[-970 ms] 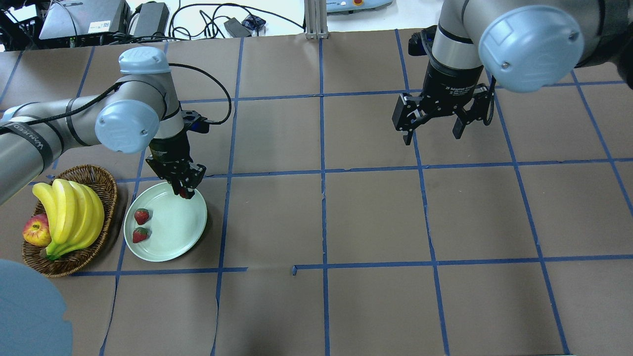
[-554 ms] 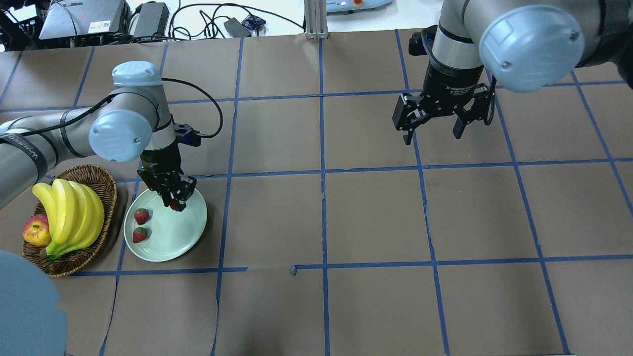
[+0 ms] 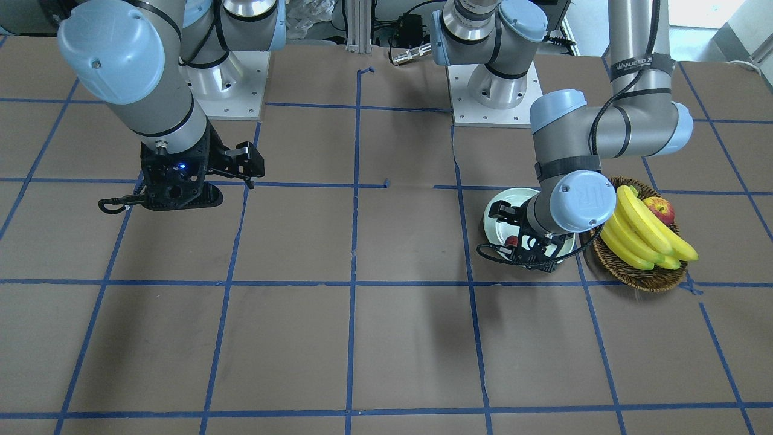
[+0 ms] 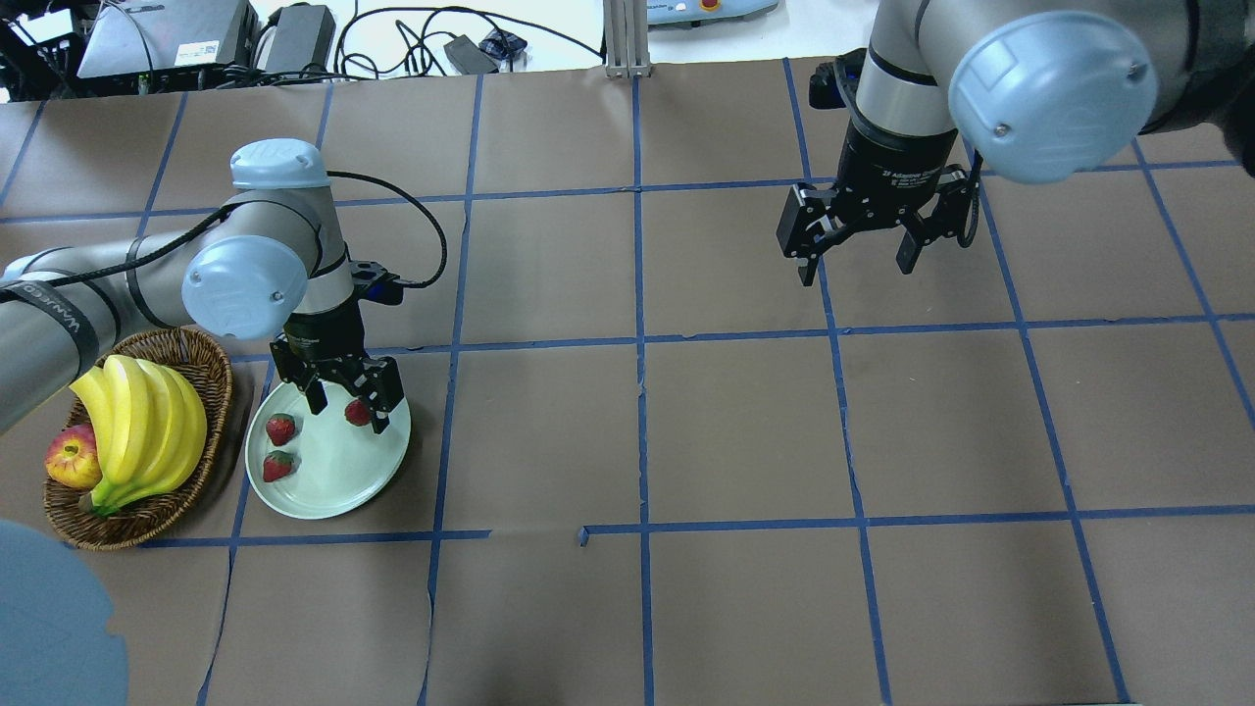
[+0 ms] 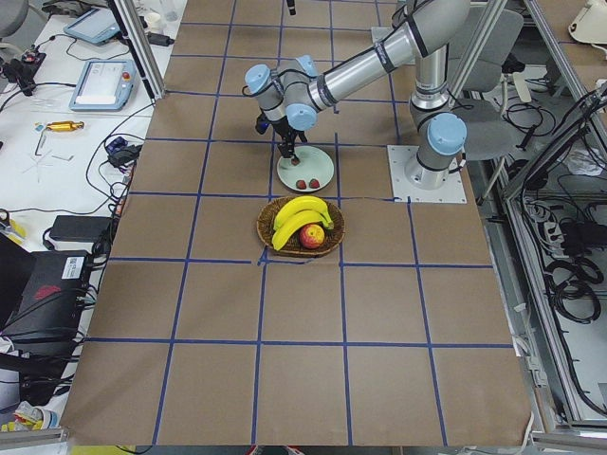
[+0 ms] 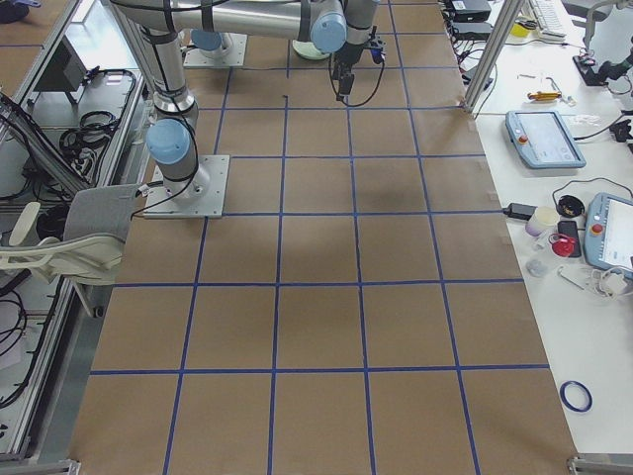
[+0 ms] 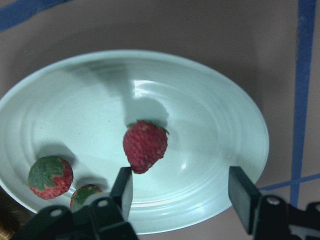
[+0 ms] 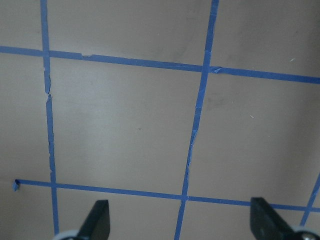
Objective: Collect all strawberries into plate
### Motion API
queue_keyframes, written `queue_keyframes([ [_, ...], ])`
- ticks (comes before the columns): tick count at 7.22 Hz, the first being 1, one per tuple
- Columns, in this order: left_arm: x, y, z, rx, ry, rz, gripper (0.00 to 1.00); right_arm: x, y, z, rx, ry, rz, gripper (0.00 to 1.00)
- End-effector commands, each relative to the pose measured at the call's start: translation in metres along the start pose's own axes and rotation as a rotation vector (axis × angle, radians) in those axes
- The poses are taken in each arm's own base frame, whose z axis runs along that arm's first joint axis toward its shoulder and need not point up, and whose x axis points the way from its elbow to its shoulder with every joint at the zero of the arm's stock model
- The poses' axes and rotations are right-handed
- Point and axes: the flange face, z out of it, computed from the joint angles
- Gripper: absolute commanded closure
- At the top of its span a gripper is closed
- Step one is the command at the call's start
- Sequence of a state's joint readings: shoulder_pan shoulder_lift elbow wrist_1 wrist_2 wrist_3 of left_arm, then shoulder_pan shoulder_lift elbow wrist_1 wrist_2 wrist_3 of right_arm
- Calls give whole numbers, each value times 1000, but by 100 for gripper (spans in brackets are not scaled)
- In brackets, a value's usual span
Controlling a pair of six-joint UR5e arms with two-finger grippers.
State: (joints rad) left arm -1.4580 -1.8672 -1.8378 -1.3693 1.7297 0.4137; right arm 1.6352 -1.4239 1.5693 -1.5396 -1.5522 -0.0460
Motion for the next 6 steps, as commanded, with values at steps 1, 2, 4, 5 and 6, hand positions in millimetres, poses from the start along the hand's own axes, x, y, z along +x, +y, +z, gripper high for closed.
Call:
queue_keyframes([
  [1, -1, 15, -78, 152, -51, -37, 0, 0, 0, -1, 2, 0, 0, 0],
  [2, 9, 39, -105, 148, -62, -35, 0, 0, 2, -4, 8, 1, 0, 0],
  [4, 17, 83, -161, 166, -50, -109, 0, 0, 4, -8, 15, 4, 1, 0],
  [5, 13, 90, -179, 207, -58, -165, 0, 0, 4, -18, 36, -6, 1, 0],
  [6, 15, 99, -192, 241, -62, -245, 0, -1, 5, -39, 78, -3, 0, 0],
])
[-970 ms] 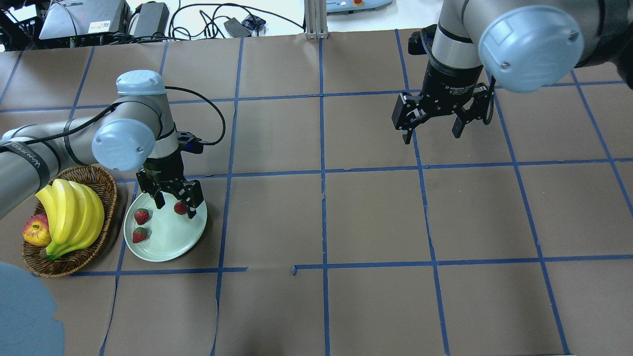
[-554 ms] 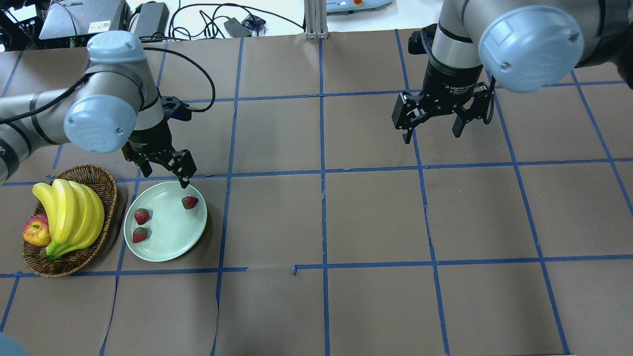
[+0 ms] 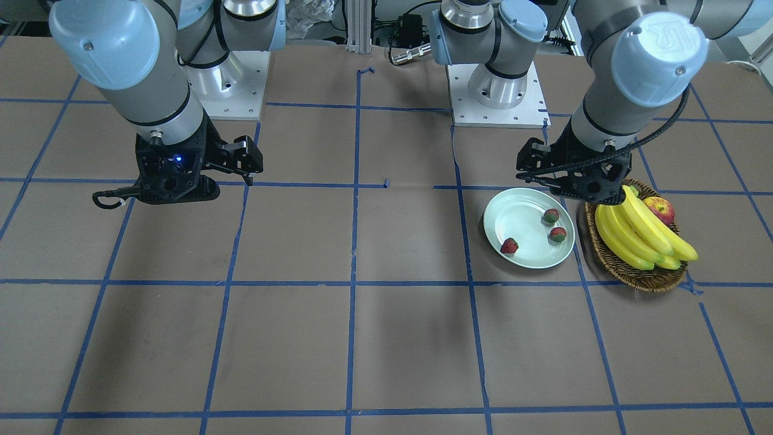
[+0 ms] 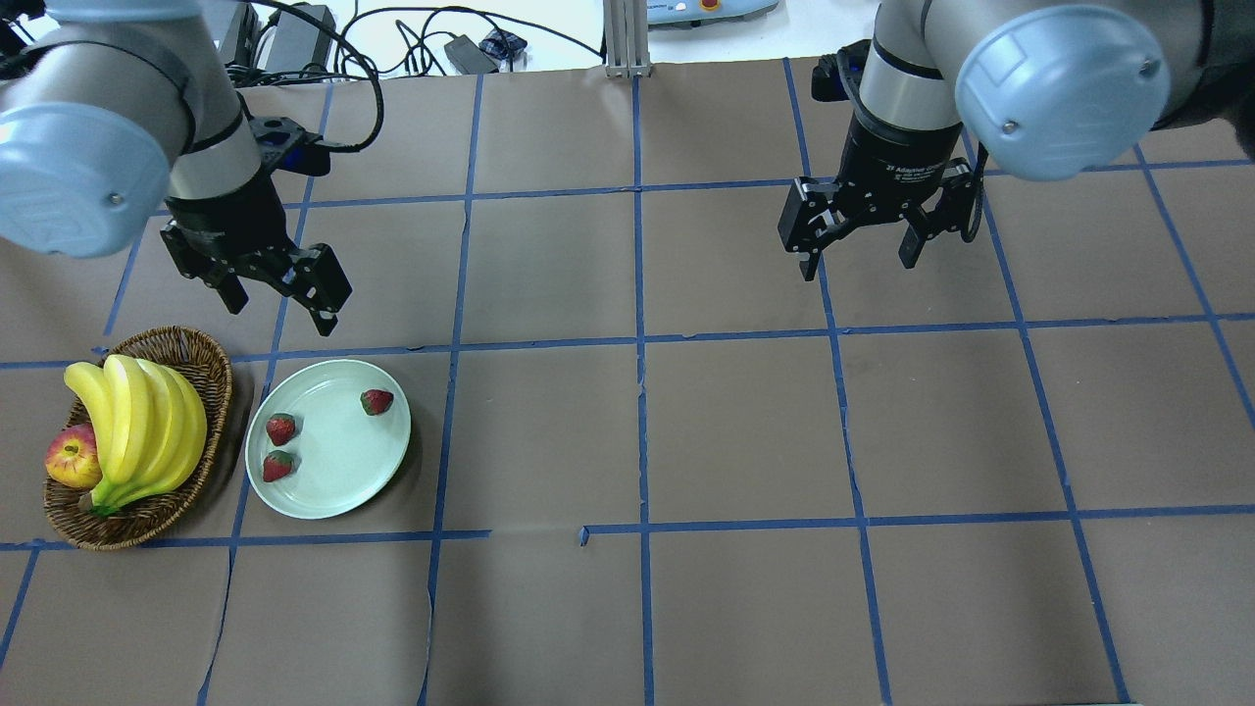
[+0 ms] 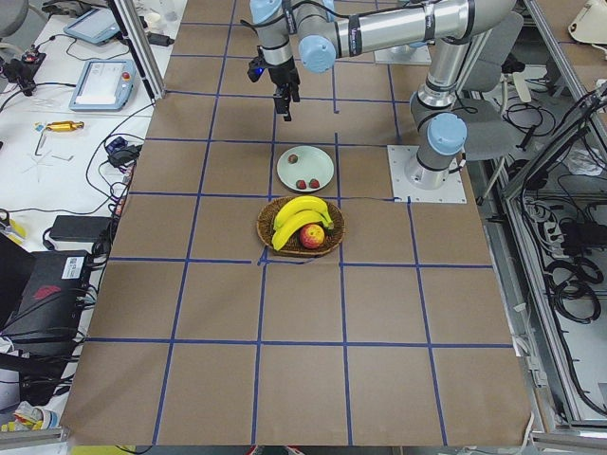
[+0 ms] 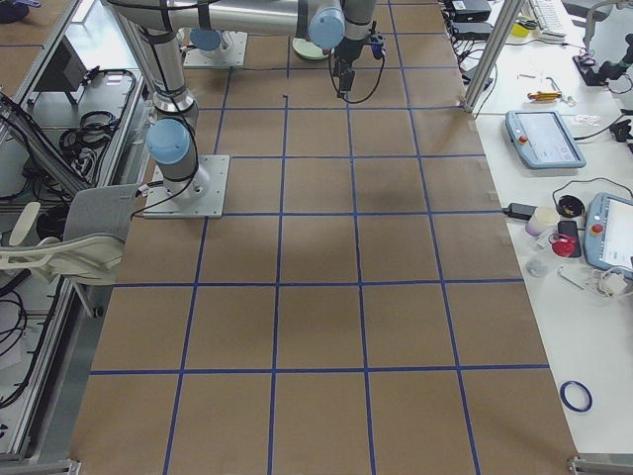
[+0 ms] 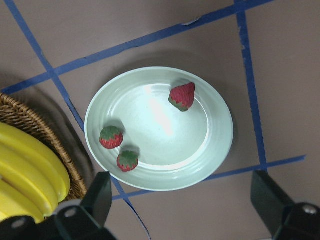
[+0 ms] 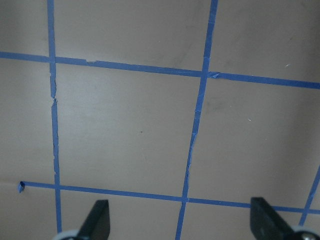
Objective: Collect all strawberries into plate
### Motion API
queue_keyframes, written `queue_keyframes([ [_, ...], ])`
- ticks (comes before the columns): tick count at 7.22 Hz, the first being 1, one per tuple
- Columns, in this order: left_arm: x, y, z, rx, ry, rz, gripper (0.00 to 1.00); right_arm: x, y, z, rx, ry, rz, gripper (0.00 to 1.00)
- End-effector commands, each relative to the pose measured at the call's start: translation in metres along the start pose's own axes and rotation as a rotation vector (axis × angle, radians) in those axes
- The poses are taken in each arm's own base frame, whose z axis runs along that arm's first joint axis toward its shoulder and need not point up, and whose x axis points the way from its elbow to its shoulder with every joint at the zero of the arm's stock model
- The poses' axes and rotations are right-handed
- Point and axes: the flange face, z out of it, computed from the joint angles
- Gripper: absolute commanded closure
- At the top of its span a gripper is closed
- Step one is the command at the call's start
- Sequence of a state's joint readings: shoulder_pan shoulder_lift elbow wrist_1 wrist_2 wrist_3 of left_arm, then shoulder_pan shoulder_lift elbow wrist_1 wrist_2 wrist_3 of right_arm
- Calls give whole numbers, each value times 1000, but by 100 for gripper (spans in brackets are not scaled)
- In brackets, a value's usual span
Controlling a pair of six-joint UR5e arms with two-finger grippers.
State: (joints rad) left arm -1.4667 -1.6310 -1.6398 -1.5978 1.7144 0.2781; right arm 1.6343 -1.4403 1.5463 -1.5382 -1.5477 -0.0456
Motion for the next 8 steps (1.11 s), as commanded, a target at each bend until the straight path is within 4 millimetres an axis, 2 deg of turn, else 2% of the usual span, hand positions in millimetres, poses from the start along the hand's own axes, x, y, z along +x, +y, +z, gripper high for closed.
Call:
queue_keyframes([
  [1, 10, 0, -23, 90, 19, -218, 0, 0, 0, -47, 83, 7, -2, 0],
  [2, 16, -5, -23, 120, 74, -237, 0, -1, 4, -63, 76, 7, -1, 0],
  [3, 31, -12, -15, 104, 80, -207, 0, -3, 6, -67, 67, 2, -4, 0],
  [5, 63, -12, -19, 117, 114, -169, 0, -12, 8, -66, 66, -6, -20, 0],
  [8, 63, 9, -50, 137, 99, -168, 0, -11, 0, -46, 28, -3, -19, 0],
])
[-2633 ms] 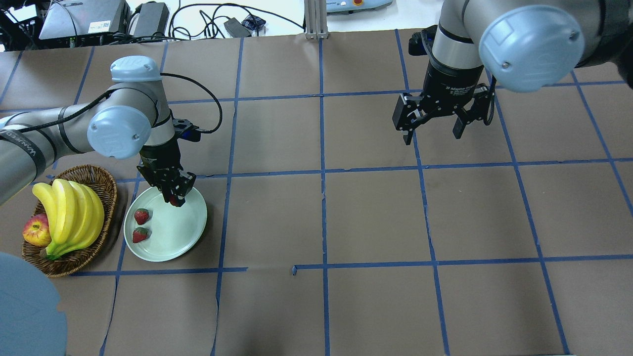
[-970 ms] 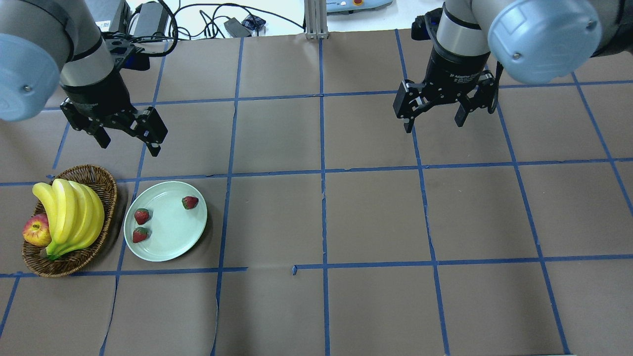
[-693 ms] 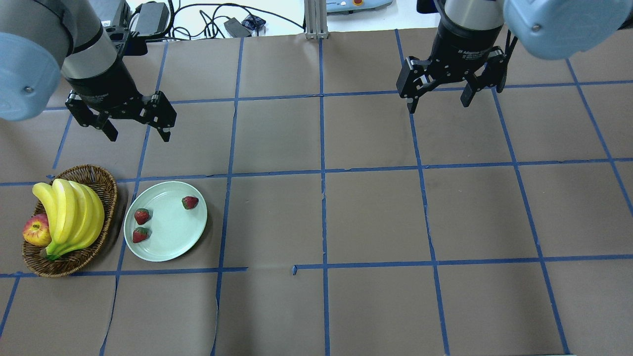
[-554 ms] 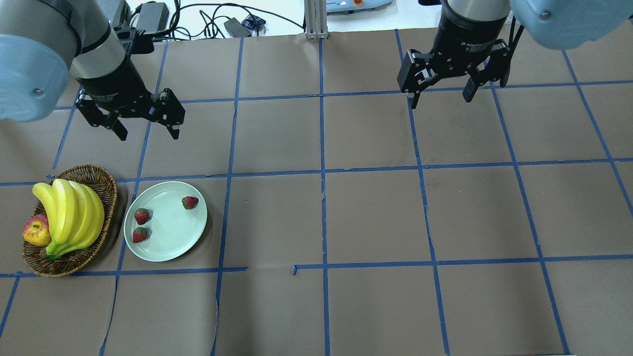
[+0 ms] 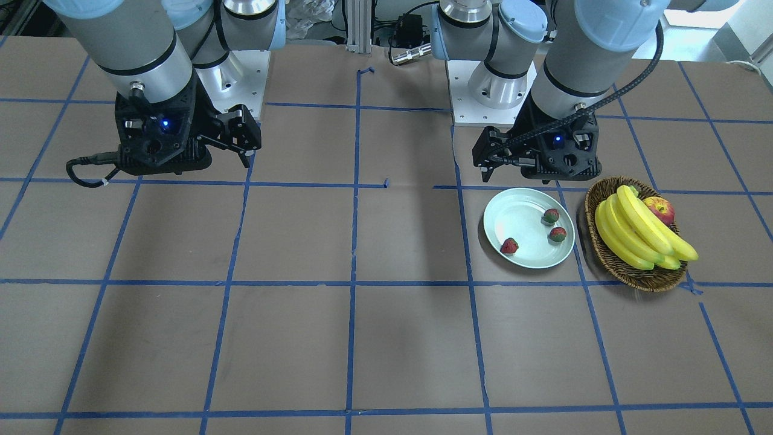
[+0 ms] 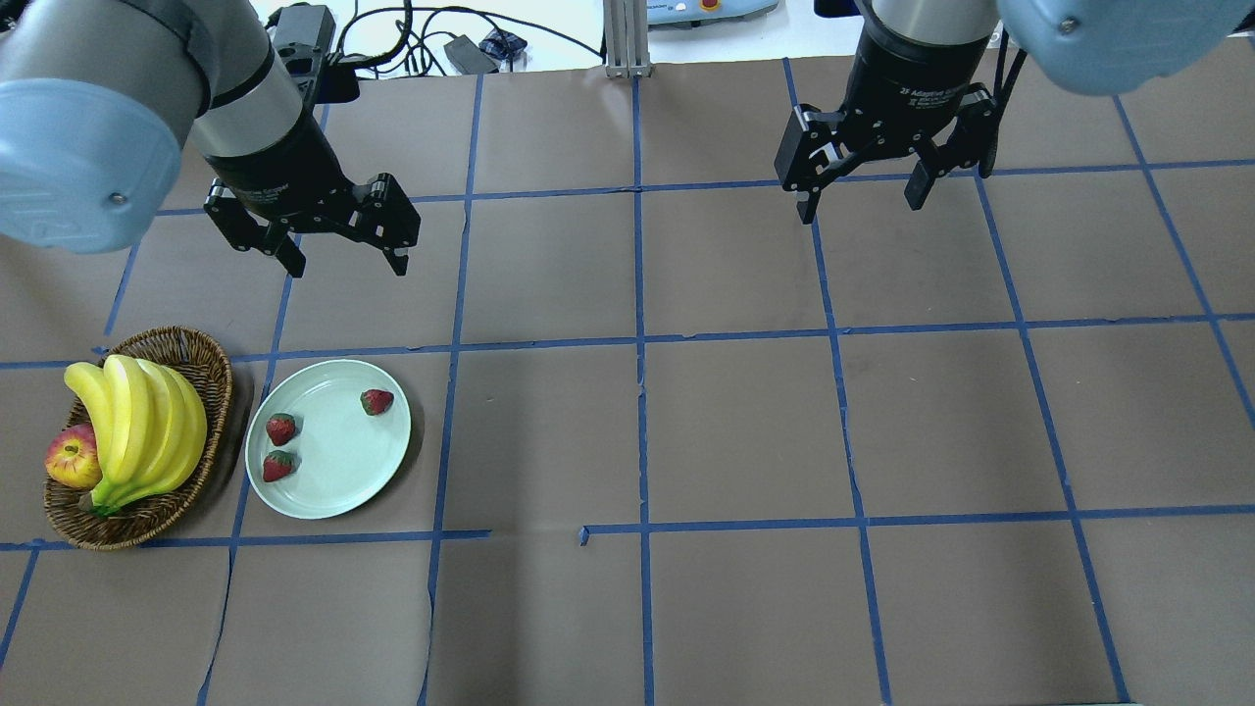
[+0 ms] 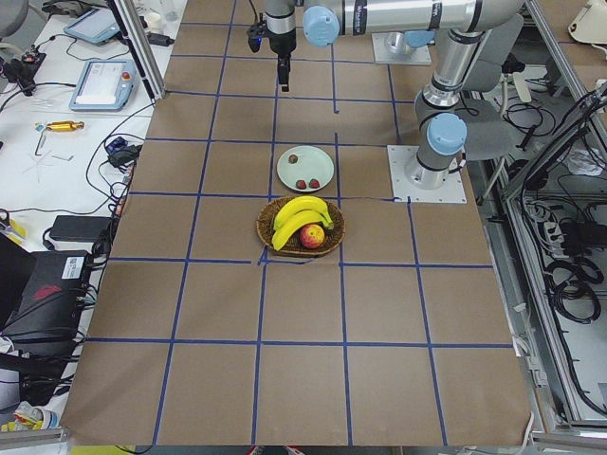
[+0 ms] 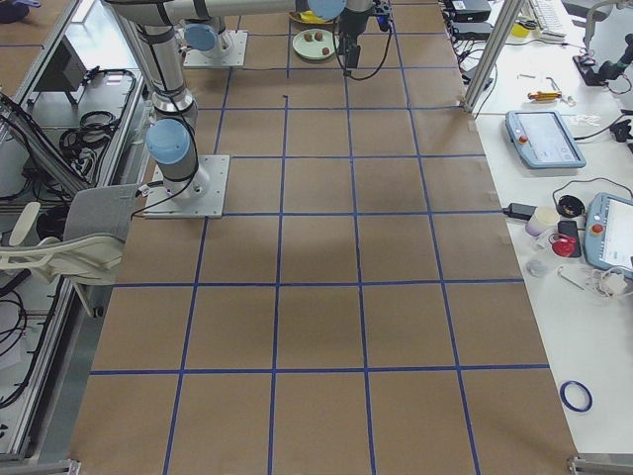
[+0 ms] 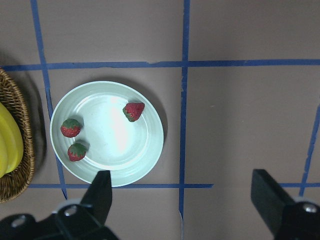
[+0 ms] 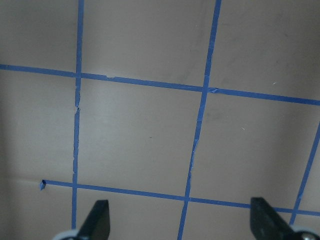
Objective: Collect all strawberries into plate
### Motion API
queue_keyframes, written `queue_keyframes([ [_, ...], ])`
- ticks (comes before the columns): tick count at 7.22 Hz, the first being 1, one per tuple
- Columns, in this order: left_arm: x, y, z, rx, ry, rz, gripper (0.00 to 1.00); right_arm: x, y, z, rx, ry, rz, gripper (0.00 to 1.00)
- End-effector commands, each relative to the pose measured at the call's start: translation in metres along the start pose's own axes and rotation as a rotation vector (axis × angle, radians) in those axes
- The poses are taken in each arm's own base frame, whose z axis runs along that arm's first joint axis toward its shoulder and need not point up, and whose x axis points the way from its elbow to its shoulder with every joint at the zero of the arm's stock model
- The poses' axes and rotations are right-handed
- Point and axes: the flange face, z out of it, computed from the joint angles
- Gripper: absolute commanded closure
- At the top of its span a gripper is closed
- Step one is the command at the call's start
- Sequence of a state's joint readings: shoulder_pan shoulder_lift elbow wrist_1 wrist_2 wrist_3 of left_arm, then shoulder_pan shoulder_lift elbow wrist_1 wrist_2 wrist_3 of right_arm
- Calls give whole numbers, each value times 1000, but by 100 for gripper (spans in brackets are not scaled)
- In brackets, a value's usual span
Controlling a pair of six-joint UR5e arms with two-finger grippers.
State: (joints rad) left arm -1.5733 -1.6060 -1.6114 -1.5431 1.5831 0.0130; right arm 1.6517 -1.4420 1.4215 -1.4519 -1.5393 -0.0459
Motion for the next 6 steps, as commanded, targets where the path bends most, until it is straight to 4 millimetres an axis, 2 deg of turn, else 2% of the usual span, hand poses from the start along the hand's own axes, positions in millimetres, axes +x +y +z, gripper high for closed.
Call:
queue_keyframes([
  [1, 1, 7, -17, 5, -2, 1, 0, 1, -4, 8, -15, 6, -2, 0],
  [6, 0, 11, -21, 1, -6, 3, 0, 2, -4, 10, -16, 11, 0, 0],
])
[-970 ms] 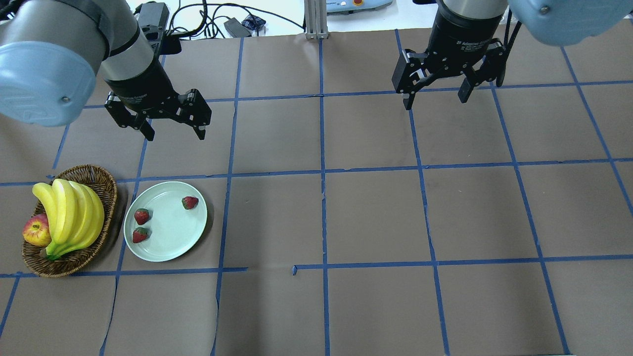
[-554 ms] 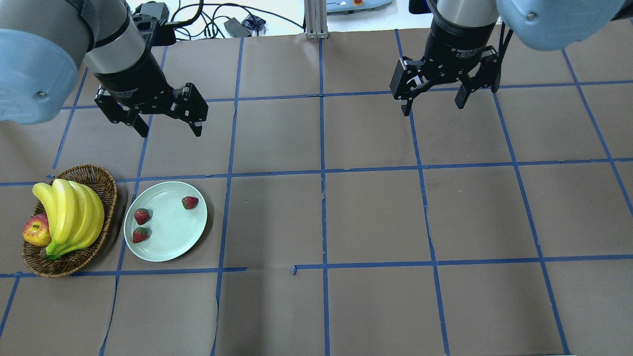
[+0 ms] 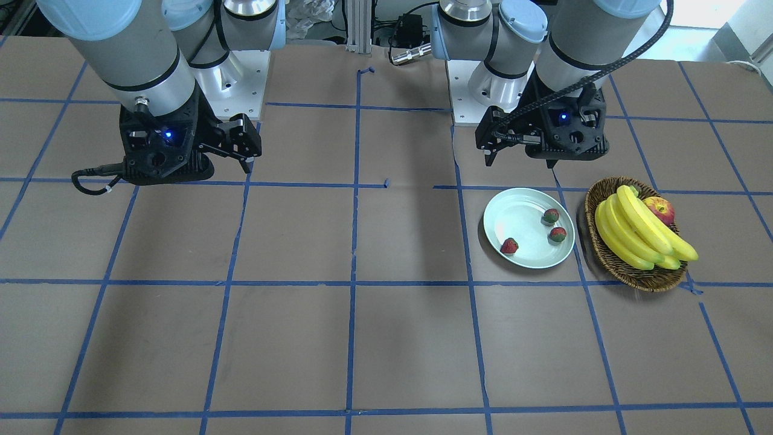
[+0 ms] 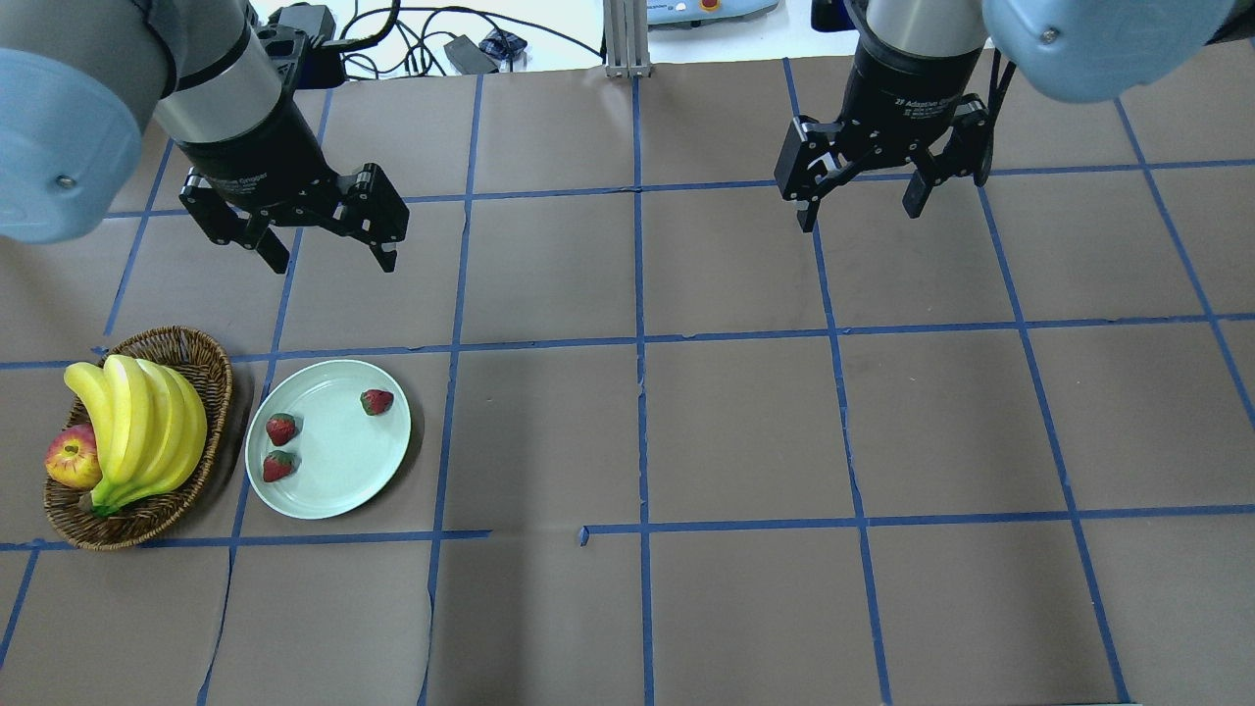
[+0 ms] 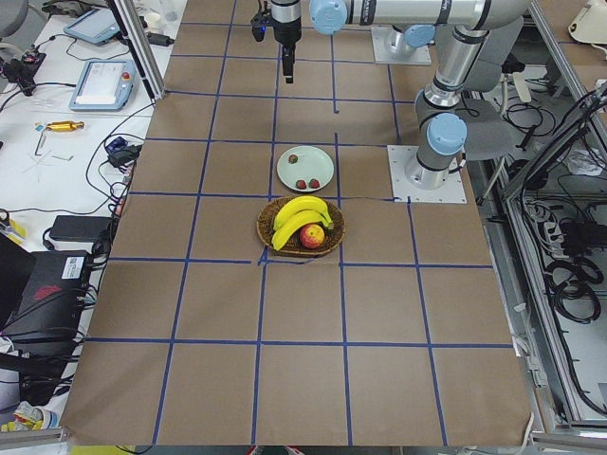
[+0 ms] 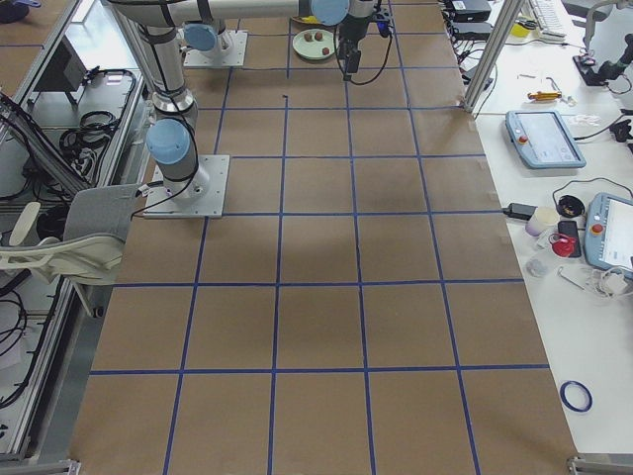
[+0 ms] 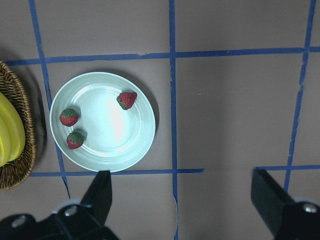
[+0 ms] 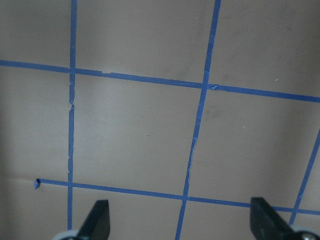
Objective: Collect all strawberries into plate
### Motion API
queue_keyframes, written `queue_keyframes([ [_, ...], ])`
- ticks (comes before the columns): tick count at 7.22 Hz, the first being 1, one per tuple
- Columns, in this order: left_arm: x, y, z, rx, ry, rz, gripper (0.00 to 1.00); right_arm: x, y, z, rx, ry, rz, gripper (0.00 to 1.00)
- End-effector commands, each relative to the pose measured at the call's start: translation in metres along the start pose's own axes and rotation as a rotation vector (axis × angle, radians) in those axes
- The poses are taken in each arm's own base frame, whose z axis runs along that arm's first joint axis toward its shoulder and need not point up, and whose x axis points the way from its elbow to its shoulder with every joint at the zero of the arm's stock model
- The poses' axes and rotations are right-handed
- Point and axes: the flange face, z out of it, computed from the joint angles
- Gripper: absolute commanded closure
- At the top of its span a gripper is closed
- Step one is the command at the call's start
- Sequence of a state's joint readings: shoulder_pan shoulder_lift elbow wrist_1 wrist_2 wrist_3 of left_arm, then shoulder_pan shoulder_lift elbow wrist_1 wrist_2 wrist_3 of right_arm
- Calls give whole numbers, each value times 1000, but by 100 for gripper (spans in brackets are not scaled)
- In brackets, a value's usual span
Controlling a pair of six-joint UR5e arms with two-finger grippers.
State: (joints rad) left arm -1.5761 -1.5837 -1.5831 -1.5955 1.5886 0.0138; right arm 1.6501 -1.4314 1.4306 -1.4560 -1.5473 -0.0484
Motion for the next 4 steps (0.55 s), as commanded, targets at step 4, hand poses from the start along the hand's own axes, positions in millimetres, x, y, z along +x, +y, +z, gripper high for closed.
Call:
queue_keyframes([
  [4, -6, 3, -9, 16, -5, -13, 0, 0, 1, -1, 3, 9, 0, 0],
])
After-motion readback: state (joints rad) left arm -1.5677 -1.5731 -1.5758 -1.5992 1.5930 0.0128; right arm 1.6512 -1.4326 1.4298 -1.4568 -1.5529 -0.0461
